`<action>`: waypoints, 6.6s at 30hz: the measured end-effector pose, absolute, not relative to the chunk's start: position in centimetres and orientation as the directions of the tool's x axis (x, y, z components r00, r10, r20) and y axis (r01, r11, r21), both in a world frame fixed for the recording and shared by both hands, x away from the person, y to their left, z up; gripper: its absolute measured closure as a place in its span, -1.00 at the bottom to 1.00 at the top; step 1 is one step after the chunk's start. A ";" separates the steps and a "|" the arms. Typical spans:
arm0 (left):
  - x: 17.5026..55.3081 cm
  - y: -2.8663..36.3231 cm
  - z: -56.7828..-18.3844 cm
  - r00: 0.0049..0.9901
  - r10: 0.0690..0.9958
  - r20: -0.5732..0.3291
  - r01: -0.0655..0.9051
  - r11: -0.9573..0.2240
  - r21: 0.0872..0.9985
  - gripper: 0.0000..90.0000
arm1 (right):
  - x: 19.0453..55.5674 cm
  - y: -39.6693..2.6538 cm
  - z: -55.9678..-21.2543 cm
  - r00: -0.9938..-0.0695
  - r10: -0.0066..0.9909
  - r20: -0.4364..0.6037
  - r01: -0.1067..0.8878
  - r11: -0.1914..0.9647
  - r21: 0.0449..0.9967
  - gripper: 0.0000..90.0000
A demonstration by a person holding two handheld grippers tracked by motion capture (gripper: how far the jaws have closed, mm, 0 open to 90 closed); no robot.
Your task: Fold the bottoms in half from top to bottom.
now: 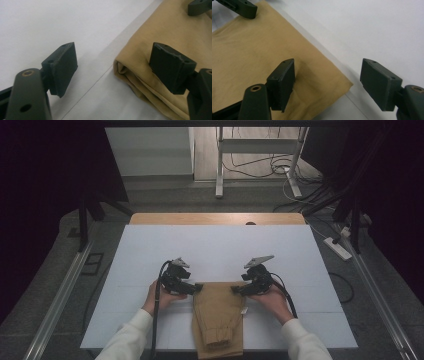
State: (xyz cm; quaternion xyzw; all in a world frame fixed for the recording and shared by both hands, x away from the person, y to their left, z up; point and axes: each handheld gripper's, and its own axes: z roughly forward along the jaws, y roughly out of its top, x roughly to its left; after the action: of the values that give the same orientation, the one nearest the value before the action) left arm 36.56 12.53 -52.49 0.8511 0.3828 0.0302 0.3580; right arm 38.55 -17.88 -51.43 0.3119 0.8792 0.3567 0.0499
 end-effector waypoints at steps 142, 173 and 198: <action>45.3 10.8 -49.5 0.700 0.691 -0.178 0.570 -0.391 0.723 -0.37 | 46.0 -18.7 -48.1 -0.735 0.677 0.037 0.459 0.457 0.762 -0.24; 38.2 14.2 -49.4 0.726 0.675 -0.134 0.530 -0.424 0.735 -0.36 | 41.0 -20.9 -48.5 -0.808 0.586 0.063 0.417 0.494 0.763 -0.18; 29.9 19.2 -51.1 0.692 0.713 -0.112 0.564 -0.438 0.700 -0.38 | 33.5 -26.9 -50.4 -0.783 0.617 0.074 0.465 0.502 0.730 -0.23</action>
State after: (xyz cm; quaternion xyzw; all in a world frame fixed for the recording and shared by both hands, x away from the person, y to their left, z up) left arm 29.90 19.20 -51.05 0.8419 0.3794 0.1006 0.3703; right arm 33.55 -26.90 -50.40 0.3142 0.8609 0.3879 0.0984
